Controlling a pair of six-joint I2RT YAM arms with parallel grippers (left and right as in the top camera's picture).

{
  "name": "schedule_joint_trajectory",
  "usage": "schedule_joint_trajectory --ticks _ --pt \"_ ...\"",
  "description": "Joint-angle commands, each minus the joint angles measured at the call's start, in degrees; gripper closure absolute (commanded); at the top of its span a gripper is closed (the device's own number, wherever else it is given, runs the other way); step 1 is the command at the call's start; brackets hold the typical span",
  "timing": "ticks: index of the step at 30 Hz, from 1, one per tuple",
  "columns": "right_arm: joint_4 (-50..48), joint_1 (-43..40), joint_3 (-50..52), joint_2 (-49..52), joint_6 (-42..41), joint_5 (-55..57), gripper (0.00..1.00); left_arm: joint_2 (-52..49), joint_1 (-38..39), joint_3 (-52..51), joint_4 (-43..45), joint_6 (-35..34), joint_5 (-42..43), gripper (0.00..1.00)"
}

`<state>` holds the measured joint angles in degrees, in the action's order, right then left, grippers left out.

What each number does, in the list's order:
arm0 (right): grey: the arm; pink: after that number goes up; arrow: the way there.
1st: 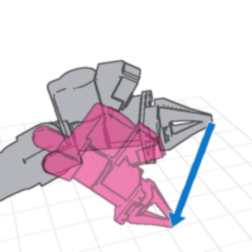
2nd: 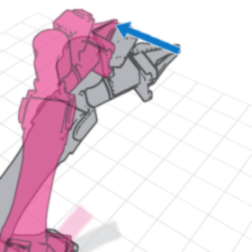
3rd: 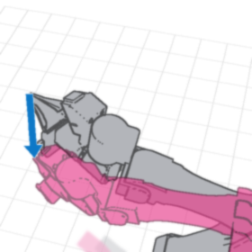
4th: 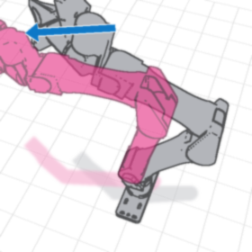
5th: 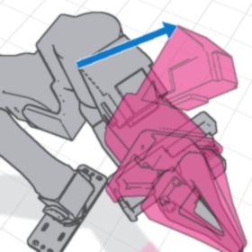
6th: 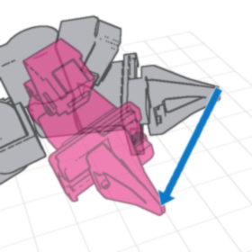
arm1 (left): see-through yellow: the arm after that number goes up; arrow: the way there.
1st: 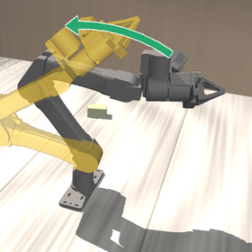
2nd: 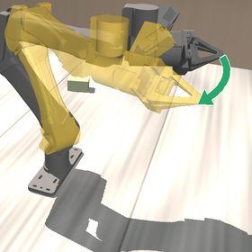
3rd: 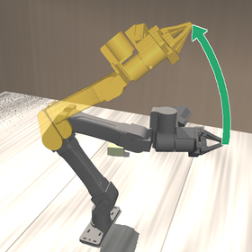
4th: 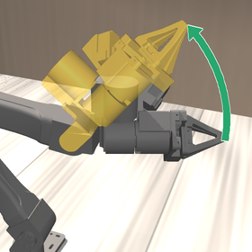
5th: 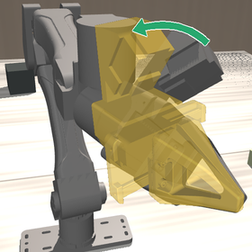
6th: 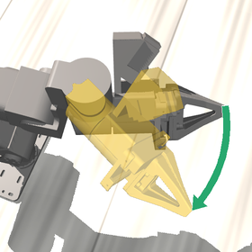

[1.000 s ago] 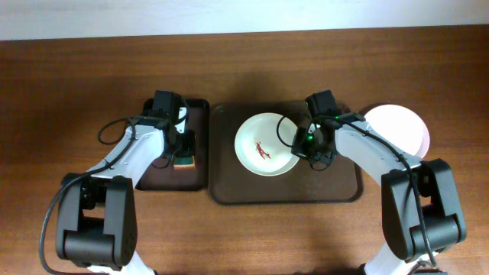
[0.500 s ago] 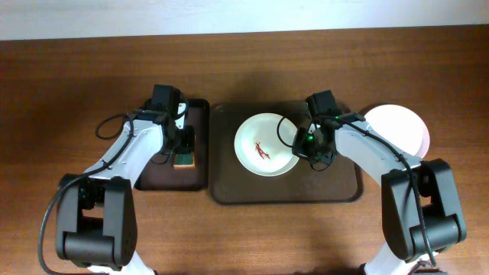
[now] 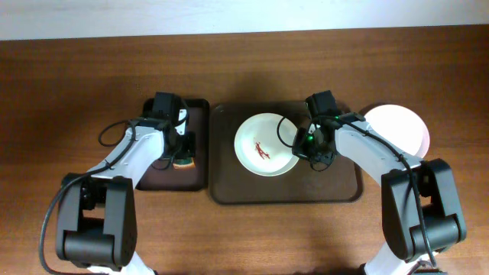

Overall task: Clean dirty plates on tray and stack at the side
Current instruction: 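Dip the sponge in the left tray's water with the left gripper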

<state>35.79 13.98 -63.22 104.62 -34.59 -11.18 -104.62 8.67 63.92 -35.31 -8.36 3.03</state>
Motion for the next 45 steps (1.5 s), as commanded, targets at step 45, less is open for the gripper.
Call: schedule_joint_trajectory --ticks 45 --pt "-6.4 0.3 0.0 2.6 2.8 4.6 0.86 15.6 0.2 1.3 9.7 0.3 -1.1 1.00"
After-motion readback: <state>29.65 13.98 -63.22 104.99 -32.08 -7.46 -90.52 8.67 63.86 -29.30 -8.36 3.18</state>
